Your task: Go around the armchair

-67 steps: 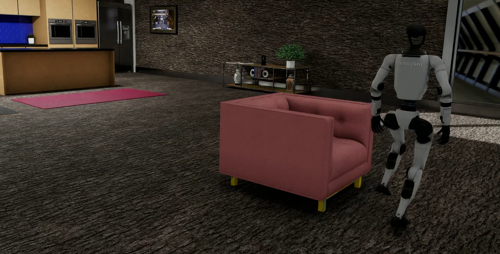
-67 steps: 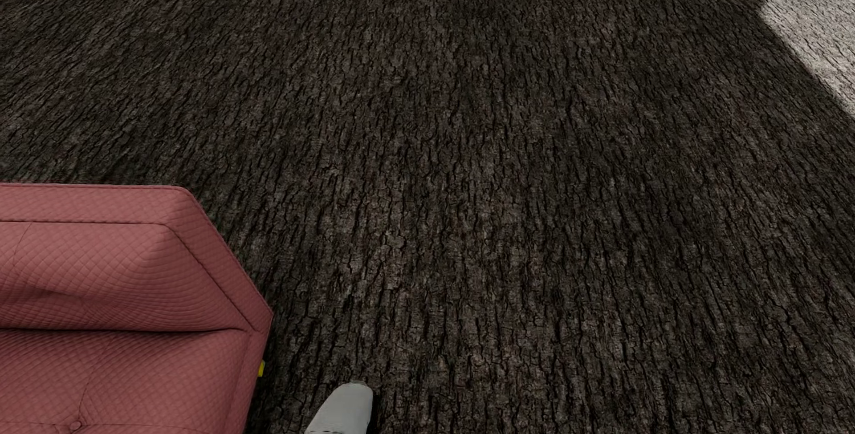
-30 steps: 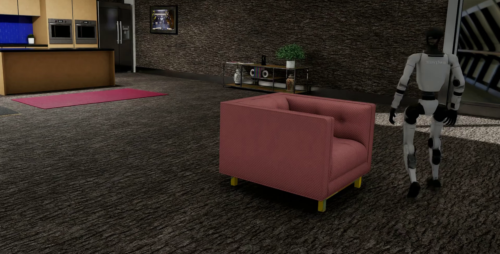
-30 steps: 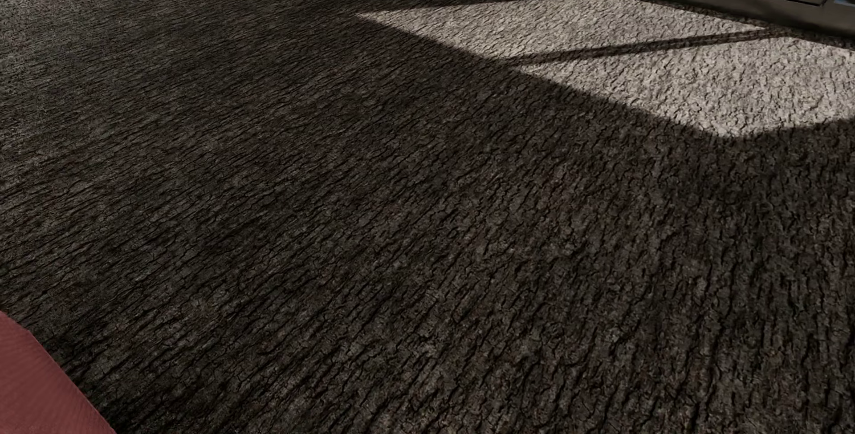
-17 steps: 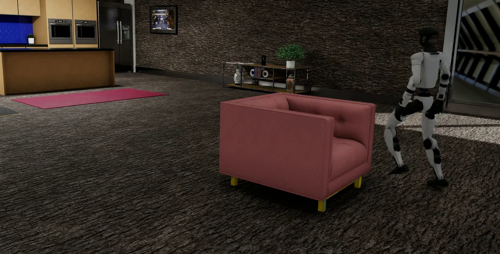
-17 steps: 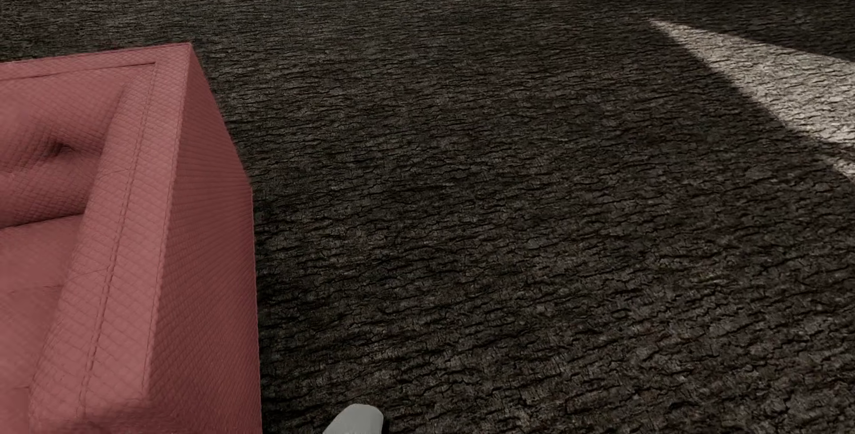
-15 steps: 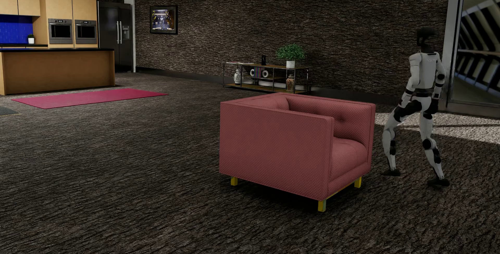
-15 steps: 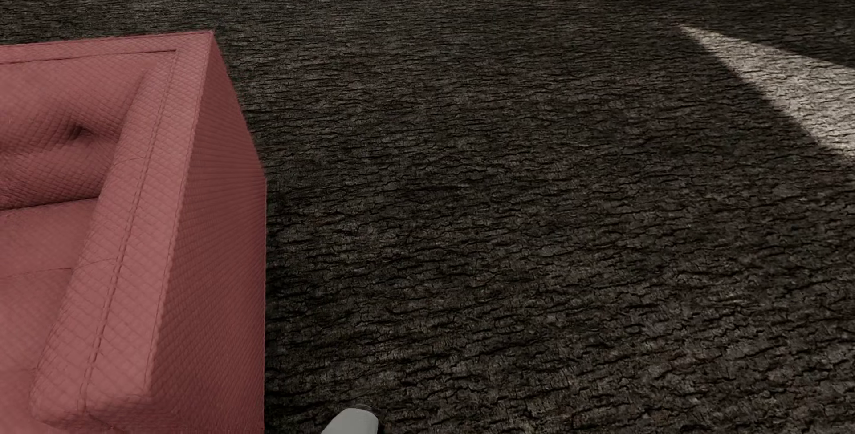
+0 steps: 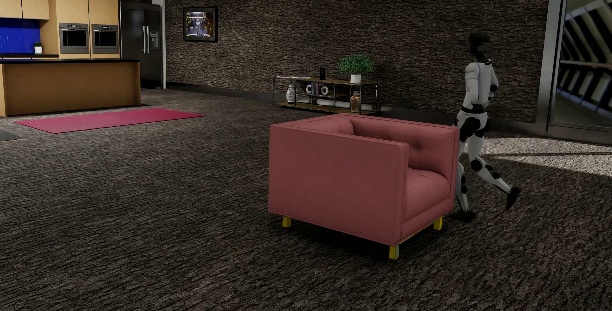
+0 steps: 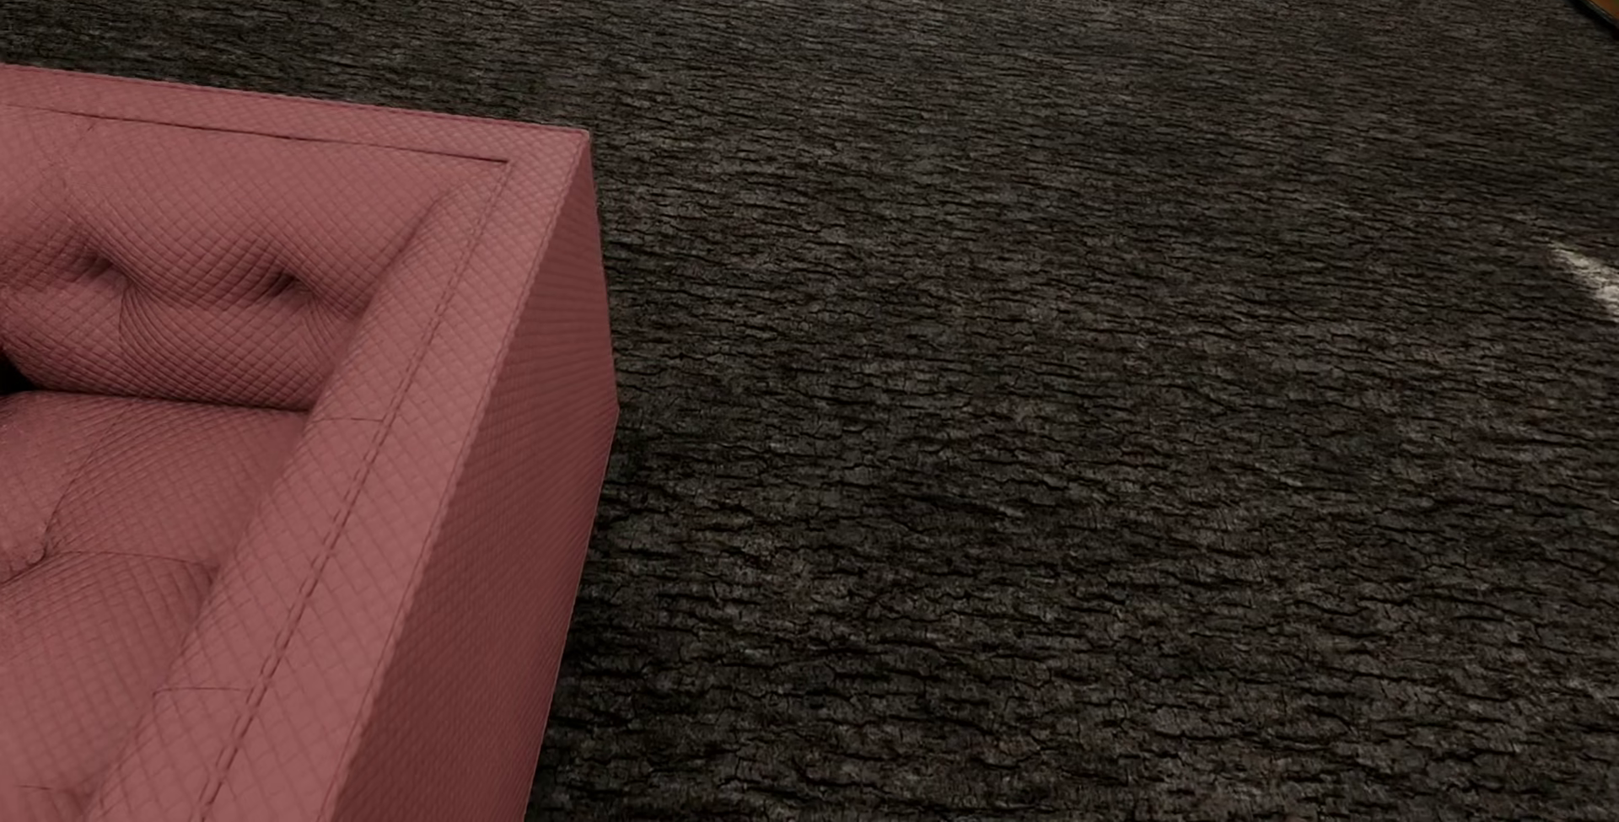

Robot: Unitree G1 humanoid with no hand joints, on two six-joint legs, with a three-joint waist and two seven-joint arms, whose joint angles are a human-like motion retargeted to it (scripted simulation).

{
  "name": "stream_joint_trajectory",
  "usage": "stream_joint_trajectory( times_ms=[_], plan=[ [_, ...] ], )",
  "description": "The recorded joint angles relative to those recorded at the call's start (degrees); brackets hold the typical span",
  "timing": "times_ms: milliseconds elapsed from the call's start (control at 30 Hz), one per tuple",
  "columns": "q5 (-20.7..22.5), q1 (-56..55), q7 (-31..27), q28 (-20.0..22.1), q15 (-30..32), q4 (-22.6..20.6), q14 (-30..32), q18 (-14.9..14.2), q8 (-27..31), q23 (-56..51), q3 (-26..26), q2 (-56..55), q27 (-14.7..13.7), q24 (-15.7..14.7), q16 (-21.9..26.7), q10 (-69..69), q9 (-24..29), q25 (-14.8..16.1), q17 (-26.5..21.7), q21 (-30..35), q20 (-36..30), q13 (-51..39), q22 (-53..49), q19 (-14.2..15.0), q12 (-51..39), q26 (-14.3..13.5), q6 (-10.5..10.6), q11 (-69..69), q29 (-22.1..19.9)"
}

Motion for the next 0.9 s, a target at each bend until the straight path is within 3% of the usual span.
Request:
stream_joint_trajectory(
  times_ms=[33, 133, 167, 367, 500, 567, 633, 700, 833, 900],
  plan=[
    [0.3, 2.0, 0.0, 0.0, -0.5, -0.3, -0.8, 0.0, 0.0, 0.6, -1.3, -2.8, 0.0, 0.0, 0.0, -0.2, 0.8, 0.0, -0.4, -0.4, 0.7, -0.8, -1.3, 0.0, -1.1, 0.0, 0.8, 1.6, 0.0],
    [2.9, 7.3, 0.0, 0.0, 7.6, -0.5, -2.8, 0.0, 0.0, 0.9, -6.8, -10.1, 0.0, 0.0, 0.4, -1.0, 2.1, 0.0, -1.9, -0.9, 1.5, -2.0, -2.8, 0.0, -3.9, 0.0, 3.2, -4.0, 0.0],
    [3.6, 8.7, 0.0, 0.0, 7.7, -0.6, -3.7, 0.0, 0.0, 0.3, -8.7, -12.3, 0.0, 0.0, 0.7, -1.1, 2.3, 0.0, -2.5, -0.9, 1.5, -1.8, -3.3, 0.0, -4.5, 0.0, 3.7, -7.2, 0.0],
    [3.7, 17.8, 0.0, 0.0, -6.4, -0.1, -11.4, 0.0, 0.0, 5.0, -15.0, -17.8, 0.0, 0.0, 0.5, -0.9, 3.0, 0.0, -2.5, -1.4, 0.2, 1.1, -2.1, 0.0, -4.3, 0.0, 5.6, -32.8, 0.0],
    [2.4, 21.9, 0.0, 0.0, -17.0, 0.1, -17.3, 0.0, 0.0, 9.4, -16.2, -18.8, 0.0, 0.0, -0.9, 0.0, 0.9, 0.0, -0.7, -0.3, -2.8, 5.0, 1.9, 0.0, -1.0, 0.0, 5.3, -40.6, 0.0],
    [2.9, 25.2, 0.0, 0.0, -11.8, 1.3, -19.8, 0.0, 0.0, 10.8, -16.9, -19.3, 0.0, 0.0, -1.4, -0.8, -0.6, 0.0, 0.4, 0.6, -4.4, 7.2, 4.7, 0.0, 1.8, 0.0, 4.9, -39.8, 0.0],
    [4.1, 27.9, 0.0, 0.0, 1.4, 3.3, -19.7, 0.0, 0.0, 11.4, -16.5, -22.9, 0.0, 0.0, -2.1, -1.8, -2.5, 0.0, 1.3, 1.4, -5.2, 8.6, 7.3, 0.0, 4.5, 0.0, 5.0, -34.7, 0.0],
    [6.2, 30.3, 0.0, 0.0, 3.8, 5.8, -13.2, 0.0, 0.0, 11.7, -15.3, -25.7, 0.0, 0.0, -3.6, -1.6, -2.4, 0.0, 1.6, 1.3, -3.8, 8.2, 9.4, 0.0, 6.7, 0.0, 6.3, -26.9, 0.0],
    [7.4, 22.2, 0.0, 0.0, -1.8, 9.0, 17.7, 0.0, 0.0, 7.6, -15.8, -21.7, 0.0, 0.0, -3.9, 10.2, -3.1, 0.0, 0.8, -2.5, -4.4, 5.6, 10.2, 0.0, 6.0, 0.0, 6.1, -25.9, 0.0],
    [8.8, 15.0, 0.0, 0.0, -3.7, 9.4, 24.8, 0.0, 0.0, 4.9, -13.9, -18.0, 0.0, 0.0, -3.2, 21.2, -2.2, 0.0, -0.9, -4.4, -0.6, 3.4, 7.4, 0.0, 3.3, 0.0, 5.6, -28.0, 0.0]
  ],
)
